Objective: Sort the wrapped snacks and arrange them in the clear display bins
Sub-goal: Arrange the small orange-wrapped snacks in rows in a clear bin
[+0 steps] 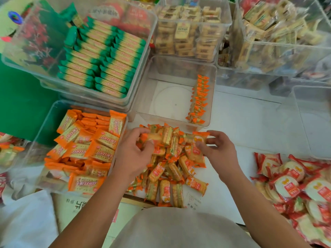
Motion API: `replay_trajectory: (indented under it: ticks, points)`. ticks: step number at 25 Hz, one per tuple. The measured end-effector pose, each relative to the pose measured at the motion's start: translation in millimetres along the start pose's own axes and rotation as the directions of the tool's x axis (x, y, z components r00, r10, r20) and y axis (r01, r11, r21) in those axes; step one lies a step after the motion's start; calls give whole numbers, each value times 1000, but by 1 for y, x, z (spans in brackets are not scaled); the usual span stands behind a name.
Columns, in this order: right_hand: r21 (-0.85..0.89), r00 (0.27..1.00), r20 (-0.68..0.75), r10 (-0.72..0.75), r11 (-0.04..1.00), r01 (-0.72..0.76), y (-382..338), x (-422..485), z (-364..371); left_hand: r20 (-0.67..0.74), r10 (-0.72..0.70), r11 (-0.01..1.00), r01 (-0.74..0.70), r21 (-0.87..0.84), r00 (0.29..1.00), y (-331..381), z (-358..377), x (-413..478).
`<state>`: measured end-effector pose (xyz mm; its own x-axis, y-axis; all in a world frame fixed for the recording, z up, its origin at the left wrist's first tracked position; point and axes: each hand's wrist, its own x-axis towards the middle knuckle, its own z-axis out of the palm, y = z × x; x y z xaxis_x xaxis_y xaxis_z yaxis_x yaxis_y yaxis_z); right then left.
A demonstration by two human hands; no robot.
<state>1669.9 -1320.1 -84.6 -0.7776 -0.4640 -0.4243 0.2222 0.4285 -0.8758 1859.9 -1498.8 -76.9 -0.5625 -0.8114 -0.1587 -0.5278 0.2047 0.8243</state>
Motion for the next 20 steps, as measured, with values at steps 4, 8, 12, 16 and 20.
replay_trajectory:
  ticks: [4, 8, 12, 16, 20]
  points:
    - [49, 993, 60, -100, 994, 97, -25, -23, 11, 215, -132, 940, 191, -283, 968, 26, 1, -37]
    - [15, 976, 127, -175, 985, 174, -24, -46, 24, 310, -100, 832, 251, -495, 945, 35, 6, -61]
    - [32, 967, 176, -183, 983, 180, -14, -65, 25, 231, -197, 788, 294, -541, 953, 33, 15, -70]
    - [139, 973, 197, -123, 986, 97, -8, -75, 23, 229, -162, 861, 251, -443, 960, 34, 27, -83]
    - [135, 978, 193, -82, 989, 56, -2, -78, 20, 168, -112, 911, 168, -376, 979, 34, 42, -93]
